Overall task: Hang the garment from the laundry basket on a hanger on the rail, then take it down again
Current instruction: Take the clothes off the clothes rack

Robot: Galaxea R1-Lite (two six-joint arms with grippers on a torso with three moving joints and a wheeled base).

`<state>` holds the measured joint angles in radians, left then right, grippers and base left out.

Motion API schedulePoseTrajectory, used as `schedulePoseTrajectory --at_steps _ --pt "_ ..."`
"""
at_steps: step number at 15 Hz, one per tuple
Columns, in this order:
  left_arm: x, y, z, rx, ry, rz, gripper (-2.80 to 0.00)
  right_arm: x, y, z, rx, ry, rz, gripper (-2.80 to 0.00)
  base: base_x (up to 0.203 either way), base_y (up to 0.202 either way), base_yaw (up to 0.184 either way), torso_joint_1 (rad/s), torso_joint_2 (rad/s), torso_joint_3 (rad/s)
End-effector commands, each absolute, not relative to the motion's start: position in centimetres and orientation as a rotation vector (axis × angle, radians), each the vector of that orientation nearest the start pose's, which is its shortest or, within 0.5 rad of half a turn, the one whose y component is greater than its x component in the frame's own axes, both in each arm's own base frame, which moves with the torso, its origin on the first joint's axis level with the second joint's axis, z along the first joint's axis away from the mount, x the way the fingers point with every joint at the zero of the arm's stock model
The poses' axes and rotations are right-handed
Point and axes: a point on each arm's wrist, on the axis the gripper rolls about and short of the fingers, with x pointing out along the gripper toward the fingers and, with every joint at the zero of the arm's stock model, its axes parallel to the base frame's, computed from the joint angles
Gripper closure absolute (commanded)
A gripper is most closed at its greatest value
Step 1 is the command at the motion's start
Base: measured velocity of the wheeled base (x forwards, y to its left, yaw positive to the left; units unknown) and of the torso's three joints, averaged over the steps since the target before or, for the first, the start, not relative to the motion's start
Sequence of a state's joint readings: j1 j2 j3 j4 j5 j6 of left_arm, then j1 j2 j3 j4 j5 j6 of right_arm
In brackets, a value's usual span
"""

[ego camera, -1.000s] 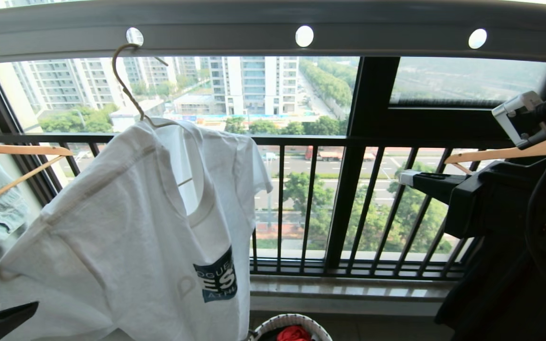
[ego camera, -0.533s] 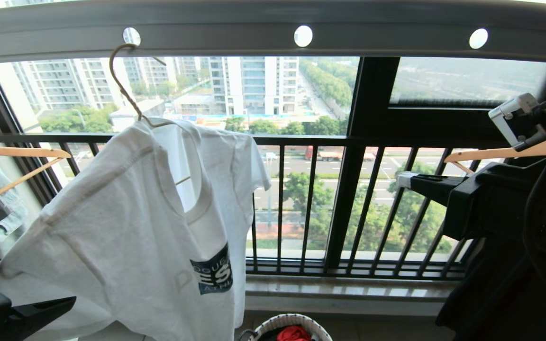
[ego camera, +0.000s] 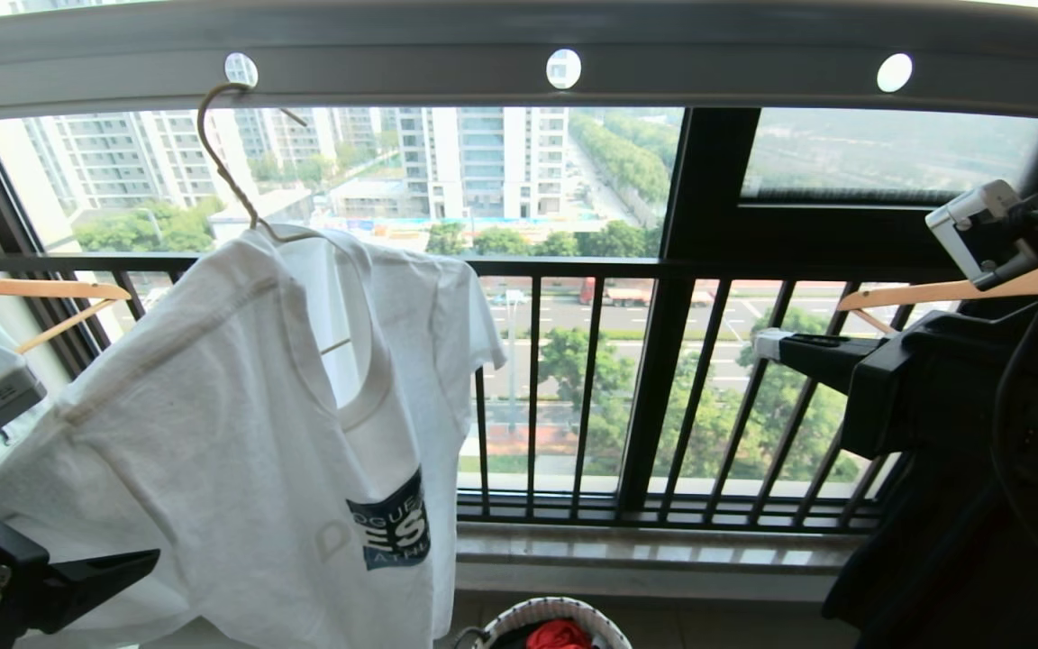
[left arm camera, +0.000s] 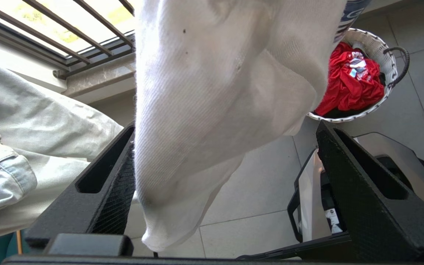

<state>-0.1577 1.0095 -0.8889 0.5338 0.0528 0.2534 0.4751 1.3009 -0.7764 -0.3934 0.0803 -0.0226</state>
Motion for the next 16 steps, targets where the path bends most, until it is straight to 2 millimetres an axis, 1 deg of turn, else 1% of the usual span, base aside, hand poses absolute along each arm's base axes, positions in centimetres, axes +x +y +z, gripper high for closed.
schedulePoseTrajectory --at_steps 1,6,9,13,16 --pt "10.1 -1.5 24.6 0.316 0.632 -0.183 0.0 18.7 9.8 25.3 -0.048 0.123 0.557 0.0 0.0 0.0 0.0 0.0 0.0 0.0" --pt "9.2 -1.3 24.5 0.315 0.614 -0.179 0.0 18.6 9.8 25.4 -0.048 0.122 0.558 0.0 0.0 0.0 0.0 0.0 0.0 0.0" --pt "8.2 -1.2 24.7 0.317 0.586 -0.177 0.0 18.6 9.7 25.5 -0.047 0.117 0.556 0.0 0.0 0.0 0.0 0.0 0.0 0.0" --pt "6.4 -0.9 24.2 0.324 0.638 -0.168 0.0 18.5 9.7 25.6 -0.046 0.114 0.556 0.0 0.0 0.0 0.0 0.0 0.0 0.0" --pt "5.8 -0.7 24.2 0.328 0.633 -0.156 0.0 18.5 9.7 25.6 -0.046 0.114 0.557 0.0 0.0 0.0 0.0 0.0 0.0 0.0"
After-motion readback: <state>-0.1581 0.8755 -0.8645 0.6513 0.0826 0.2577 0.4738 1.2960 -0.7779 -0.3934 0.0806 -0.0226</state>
